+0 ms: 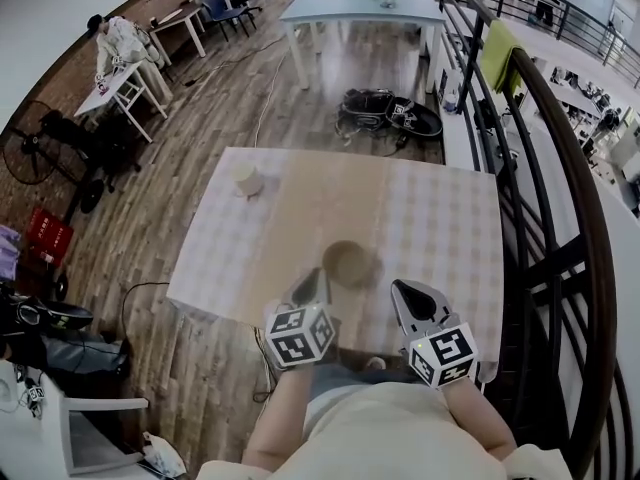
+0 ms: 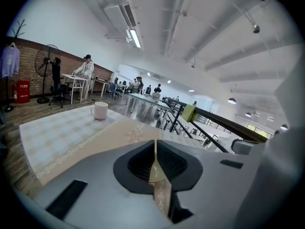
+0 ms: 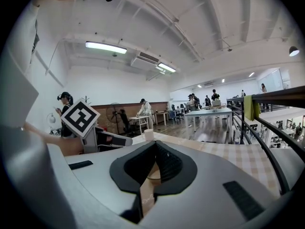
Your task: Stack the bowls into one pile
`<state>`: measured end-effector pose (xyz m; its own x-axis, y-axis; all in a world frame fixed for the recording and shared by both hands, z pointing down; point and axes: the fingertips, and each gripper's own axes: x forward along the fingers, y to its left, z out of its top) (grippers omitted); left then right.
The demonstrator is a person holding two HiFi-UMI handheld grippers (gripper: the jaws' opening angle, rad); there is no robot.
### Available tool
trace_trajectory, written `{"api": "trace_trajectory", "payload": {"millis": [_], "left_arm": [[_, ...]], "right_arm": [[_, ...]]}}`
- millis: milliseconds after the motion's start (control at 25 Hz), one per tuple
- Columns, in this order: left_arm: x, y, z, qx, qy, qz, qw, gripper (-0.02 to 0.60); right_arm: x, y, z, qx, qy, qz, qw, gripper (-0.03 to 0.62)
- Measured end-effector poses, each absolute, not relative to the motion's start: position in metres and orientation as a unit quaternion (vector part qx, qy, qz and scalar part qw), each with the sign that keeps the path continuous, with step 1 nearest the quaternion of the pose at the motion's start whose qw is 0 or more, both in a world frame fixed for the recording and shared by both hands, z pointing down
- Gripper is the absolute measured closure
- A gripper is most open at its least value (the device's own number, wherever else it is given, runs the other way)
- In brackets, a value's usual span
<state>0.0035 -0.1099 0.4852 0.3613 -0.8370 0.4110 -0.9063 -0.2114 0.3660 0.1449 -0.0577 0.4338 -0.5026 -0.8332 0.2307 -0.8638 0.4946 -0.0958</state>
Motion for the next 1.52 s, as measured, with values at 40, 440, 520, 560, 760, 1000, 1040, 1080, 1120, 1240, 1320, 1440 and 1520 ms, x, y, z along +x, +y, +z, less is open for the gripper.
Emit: {"api": "trace_trajectory", "payload": {"millis": [40, 440, 520, 560, 760, 1000, 1040, 1080, 1120, 1240, 1320, 1440, 1520], "left_arm": [[0.003, -0.107, 0.481, 0.777, -0.561, 0.057, 0.279, 0.566], [0.000, -0.081, 0.452, 0.795, -0.549, 0.039, 0.254, 0.577], [-0.001, -0.078, 0.449, 0.798, -0.548, 0.039, 0.248, 0.577], [-0.001, -0.076, 0.448, 0.799, -0.547, 0.039, 0.246, 0.577], [-0.002, -0.071, 0.445, 0.803, -0.542, 0.037, 0.244, 0.577], [-0.002, -0.071, 0.441, 0.809, -0.535, 0.035, 0.242, 0.577], [-0.002, -0.070, 0.441, 0.810, -0.533, 0.033, 0.244, 0.577], [-0.001, -0.071, 0.440, 0.811, -0.531, 0.031, 0.245, 0.577], [-0.001, -0.071, 0.440, 0.812, -0.529, 0.028, 0.246, 0.577], [0.001, -0.072, 0.440, 0.813, -0.528, 0.025, 0.244, 0.577], [0.002, -0.074, 0.440, 0.813, -0.527, 0.025, 0.244, 0.577], [0.003, -0.075, 0.438, 0.814, -0.525, 0.023, 0.247, 0.577], [0.003, -0.075, 0.437, 0.815, -0.523, 0.022, 0.248, 0.577]], "right_arm": [[0.144, -0.057, 0.433, 0.492, -0.862, 0.097, 0.076, 0.594], [0.139, -0.051, 0.423, 0.486, -0.867, 0.086, 0.064, 0.594], [0.138, -0.050, 0.422, 0.486, -0.868, 0.087, 0.061, 0.594], [0.139, -0.049, 0.421, 0.486, -0.867, 0.088, 0.060, 0.594], [0.136, -0.044, 0.424, 0.488, -0.866, 0.091, 0.057, 0.594], [0.130, -0.044, 0.424, 0.489, -0.866, 0.093, 0.057, 0.594], [0.130, -0.044, 0.423, 0.490, -0.865, 0.093, 0.057, 0.594], [0.130, -0.045, 0.423, 0.491, -0.864, 0.093, 0.057, 0.594], [0.131, -0.045, 0.424, 0.494, -0.863, 0.092, 0.056, 0.594], [0.134, -0.047, 0.425, 0.504, -0.858, 0.085, 0.060, 0.594], [0.136, -0.047, 0.425, 0.509, -0.855, 0.074, 0.069, 0.595], [0.137, -0.049, 0.423, 0.513, -0.852, 0.070, 0.074, 0.595], [0.136, -0.049, 0.422, 0.514, -0.852, 0.070, 0.074, 0.595]]}}
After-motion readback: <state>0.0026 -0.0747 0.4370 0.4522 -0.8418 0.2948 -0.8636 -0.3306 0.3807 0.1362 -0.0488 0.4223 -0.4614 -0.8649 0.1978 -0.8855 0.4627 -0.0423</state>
